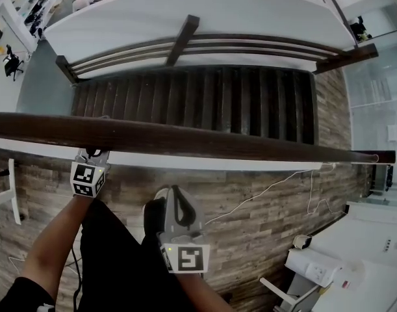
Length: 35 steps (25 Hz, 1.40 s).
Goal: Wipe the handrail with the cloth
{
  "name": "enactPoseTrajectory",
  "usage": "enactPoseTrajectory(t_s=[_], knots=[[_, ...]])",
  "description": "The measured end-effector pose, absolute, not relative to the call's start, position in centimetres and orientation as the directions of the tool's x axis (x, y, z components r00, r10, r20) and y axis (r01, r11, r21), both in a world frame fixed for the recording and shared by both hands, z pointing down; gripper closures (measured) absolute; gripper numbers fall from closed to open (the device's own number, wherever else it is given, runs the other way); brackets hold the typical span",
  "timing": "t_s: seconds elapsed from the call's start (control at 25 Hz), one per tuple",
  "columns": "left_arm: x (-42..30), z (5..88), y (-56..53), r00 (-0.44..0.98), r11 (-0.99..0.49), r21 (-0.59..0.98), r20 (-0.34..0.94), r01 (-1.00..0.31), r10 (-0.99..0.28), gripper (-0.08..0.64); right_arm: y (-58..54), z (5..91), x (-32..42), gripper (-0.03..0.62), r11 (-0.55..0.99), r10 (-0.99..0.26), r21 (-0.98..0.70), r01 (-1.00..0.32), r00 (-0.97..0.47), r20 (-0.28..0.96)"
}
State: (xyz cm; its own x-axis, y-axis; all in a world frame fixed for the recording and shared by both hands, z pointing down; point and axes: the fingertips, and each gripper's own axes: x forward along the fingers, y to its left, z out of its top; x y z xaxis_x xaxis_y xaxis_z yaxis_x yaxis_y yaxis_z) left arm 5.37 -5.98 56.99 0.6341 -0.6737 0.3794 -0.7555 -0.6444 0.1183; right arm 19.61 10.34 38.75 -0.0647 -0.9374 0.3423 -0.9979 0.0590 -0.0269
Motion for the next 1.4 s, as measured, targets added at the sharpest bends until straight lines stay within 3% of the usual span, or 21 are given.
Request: enactPoseTrajectory(t_s=[0.8,1.0,1.4], knots=[[7.7,56.0,-5.5,0.673,-0.666,0.163,0.361,-0.728,-0.646,0.505,10.3,38.0,21.8,0.591,0.059,-0.946,-0.01,-0.998,-0.059,0.319],[0.8,55.3,-5.1,0.57,-0.564,0.135,0.369,-0.815,-0.735,0.505,7.8,36.8,19.7,0.591,0.164,-0.952,0.024,-0.986,-0.152,0.267],[-15.1,59.0,-5.1,0.385,-0.394,0.075,0.435,-0.916,-0.814,0.503,6.0,35.4,6.8,0.591,0.359,-0.907,0.01,-0.933,-0.347,0.238]])
